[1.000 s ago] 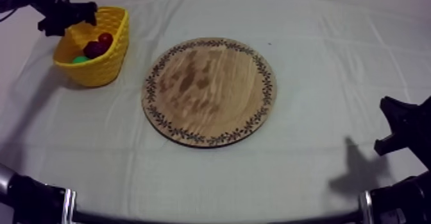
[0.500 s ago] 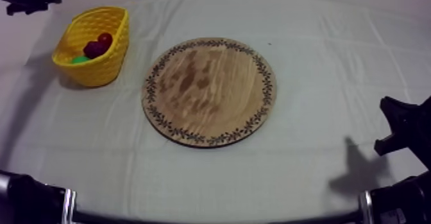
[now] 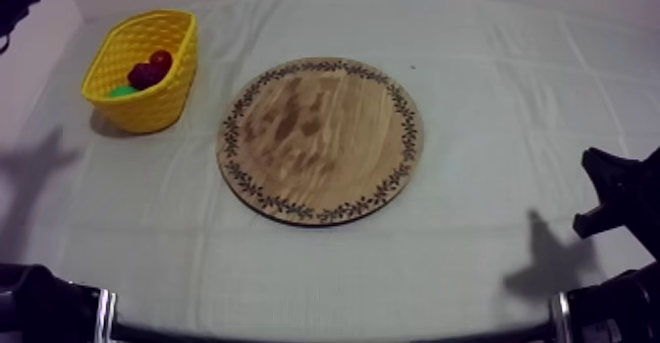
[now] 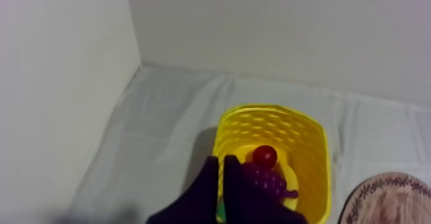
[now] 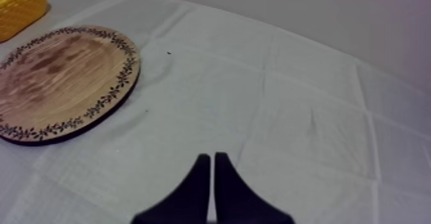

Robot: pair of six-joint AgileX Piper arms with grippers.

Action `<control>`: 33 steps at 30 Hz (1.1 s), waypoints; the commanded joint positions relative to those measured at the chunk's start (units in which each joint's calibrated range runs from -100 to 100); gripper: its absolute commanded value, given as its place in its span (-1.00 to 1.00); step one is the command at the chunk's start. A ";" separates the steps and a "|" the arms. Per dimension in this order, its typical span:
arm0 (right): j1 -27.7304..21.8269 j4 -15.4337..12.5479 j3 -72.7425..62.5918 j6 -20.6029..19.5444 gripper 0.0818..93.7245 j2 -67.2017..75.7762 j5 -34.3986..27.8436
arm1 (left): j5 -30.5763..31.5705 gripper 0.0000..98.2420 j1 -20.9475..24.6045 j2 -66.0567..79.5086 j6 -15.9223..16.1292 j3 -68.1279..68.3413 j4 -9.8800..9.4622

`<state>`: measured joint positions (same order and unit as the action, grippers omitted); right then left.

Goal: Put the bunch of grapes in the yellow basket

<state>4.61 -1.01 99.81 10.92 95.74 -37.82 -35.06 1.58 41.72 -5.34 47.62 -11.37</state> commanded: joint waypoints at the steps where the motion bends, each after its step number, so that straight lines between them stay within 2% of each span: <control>1: -0.02 0.01 -0.03 0.02 -0.99 0.01 0.00 | 2.13 -1.00 -0.19 14.07 1.25 12.77 0.22; 5: -0.02 0.01 -0.03 0.02 -0.99 0.01 0.00 | 5.67 -1.00 -0.88 24.65 3.37 25.41 1.75; 11: -0.02 0.01 -0.03 0.03 -0.99 0.01 0.00 | 8.77 -1.00 -1.07 36.91 7.78 39.84 6.55; 16: -0.02 0.01 -0.03 0.04 -0.99 0.01 0.00 | 9.60 -1.00 -1.32 44.81 10.51 47.67 9.14; 22: -0.02 0.01 -0.03 0.01 -0.99 0.01 0.00 | 4.81 -1.00 -1.97 53.01 11.38 50.75 9.72; 28: -0.02 0.01 -0.03 0.02 -0.99 0.01 0.00 | 3.16 -1.00 -1.81 57.14 11.57 51.73 10.95; 33: -0.02 0.01 -0.03 0.01 -0.99 0.01 0.00 | 3.63 -1.00 -2.13 57.87 9.83 52.24 10.26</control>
<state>4.61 -1.01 99.81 10.92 95.74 -37.82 -31.62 -0.51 99.62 5.16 99.88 -0.90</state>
